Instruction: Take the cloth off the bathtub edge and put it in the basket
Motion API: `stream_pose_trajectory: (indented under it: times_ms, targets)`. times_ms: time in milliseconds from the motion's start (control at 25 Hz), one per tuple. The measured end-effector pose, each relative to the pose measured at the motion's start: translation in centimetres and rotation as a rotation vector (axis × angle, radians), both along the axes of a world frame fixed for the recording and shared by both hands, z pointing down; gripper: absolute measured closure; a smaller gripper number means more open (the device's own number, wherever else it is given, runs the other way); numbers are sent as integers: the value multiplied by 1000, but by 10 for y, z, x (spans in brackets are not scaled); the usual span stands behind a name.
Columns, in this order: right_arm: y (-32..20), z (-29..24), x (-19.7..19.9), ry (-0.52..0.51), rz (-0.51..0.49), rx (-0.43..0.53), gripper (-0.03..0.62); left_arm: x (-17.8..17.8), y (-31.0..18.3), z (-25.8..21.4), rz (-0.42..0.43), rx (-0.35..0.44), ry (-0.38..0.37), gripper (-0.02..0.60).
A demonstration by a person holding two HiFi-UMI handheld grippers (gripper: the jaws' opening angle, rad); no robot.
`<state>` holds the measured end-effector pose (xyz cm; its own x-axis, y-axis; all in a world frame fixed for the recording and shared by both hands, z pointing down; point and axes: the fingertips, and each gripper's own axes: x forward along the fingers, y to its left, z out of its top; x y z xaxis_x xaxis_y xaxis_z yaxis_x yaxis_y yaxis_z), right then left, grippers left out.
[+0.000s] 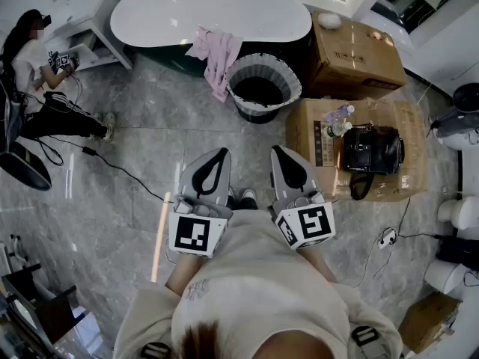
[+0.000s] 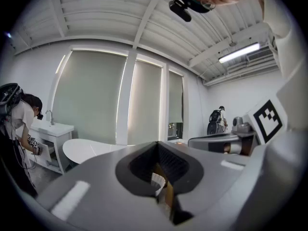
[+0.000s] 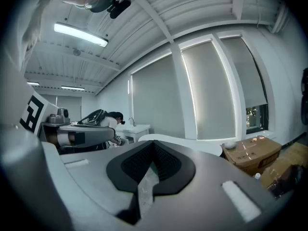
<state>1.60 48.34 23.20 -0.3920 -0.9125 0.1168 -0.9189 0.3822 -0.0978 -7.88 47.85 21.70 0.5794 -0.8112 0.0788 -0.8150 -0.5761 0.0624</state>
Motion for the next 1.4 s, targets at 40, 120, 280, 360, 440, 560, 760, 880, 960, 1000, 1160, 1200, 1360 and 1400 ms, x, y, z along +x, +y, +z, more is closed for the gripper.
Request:
stream_pose_trajectory:
  times_ms: [40,120,280,360,440,560,760,880,960,1000,1160,1200,1360,1400]
  targets:
    - [1,1,1,-1,0,1,595,1,1,1,1,1,-2,538]
    - [2,2,3,-2,0,3,595,3,2,1,1,5,-7,538]
    - [6,2,8,0,-6,9,595,8,6,2,-1,9,-10,538]
    - [9,1,10,0,-11,13,597,11,8,2,-2,8,-8,538]
    - [11,0,13,2,-17,18,595,14,10,1,-4,10,-9,538]
    - [14,-1,17,7,-27,26,595,17,12,0,-14,7,-8,538]
    - [22,-3,24,8,-40,62,596,25,18,1,-32,15,10,537]
    - [24,-5,29,-33,-51,79,595,32,21,2,-38,14,18,537]
    - [24,-4,31,-35,-60,75,595,35,22,2,-41,6,23,537]
    - [23,-3,31,-34,-65,72,595,36,21,2,-42,2,25,537]
    - [15,2,29,-38,-84,44,595,35,14,6,-50,-14,25,537]
    - [13,5,29,-38,-89,35,595,35,11,7,-52,-20,25,537]
    - [1,12,30,-37,-97,3,595,31,-2,17,-52,-19,-21,538]
    - [-4,15,30,-36,-95,-7,595,28,-8,20,-49,-17,-35,538]
